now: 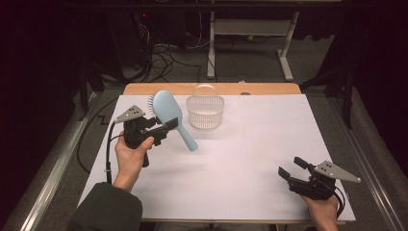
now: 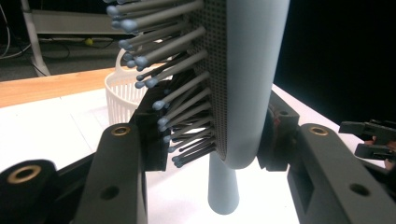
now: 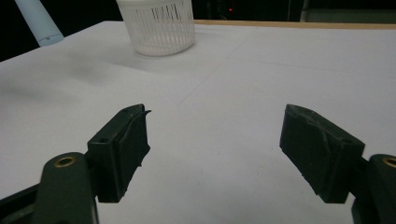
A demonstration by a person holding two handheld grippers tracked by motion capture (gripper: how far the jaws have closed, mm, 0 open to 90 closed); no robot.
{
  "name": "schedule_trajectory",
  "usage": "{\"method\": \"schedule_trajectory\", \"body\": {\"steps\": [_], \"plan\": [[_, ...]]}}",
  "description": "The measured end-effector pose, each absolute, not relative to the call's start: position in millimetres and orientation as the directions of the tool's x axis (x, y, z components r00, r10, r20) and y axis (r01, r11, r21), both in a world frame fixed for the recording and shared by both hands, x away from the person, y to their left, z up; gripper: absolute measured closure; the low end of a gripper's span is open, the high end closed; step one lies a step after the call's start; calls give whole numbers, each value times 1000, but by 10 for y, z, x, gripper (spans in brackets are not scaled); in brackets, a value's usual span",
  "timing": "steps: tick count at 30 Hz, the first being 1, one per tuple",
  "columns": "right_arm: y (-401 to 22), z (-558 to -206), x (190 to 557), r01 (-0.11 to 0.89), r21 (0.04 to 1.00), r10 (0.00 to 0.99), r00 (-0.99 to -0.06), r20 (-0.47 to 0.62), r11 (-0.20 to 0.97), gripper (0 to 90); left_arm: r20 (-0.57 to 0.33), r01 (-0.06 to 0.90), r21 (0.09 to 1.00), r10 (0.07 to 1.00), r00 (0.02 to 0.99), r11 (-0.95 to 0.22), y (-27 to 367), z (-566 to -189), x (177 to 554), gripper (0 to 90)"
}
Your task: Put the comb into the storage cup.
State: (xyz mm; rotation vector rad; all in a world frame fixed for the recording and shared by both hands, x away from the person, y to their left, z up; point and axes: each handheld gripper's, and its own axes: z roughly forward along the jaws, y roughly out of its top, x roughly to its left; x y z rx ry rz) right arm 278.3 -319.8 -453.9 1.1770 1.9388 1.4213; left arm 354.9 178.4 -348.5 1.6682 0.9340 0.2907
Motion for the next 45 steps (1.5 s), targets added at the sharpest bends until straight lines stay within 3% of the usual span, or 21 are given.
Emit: {"method": "schedule_trajectory", "body": {"steps": [45], "plan": [[-3192,-4542,2783,368,924,838,-533,118,104,247,-258,432,900,726,637,-60,1554,-3245,4004,543]]}}
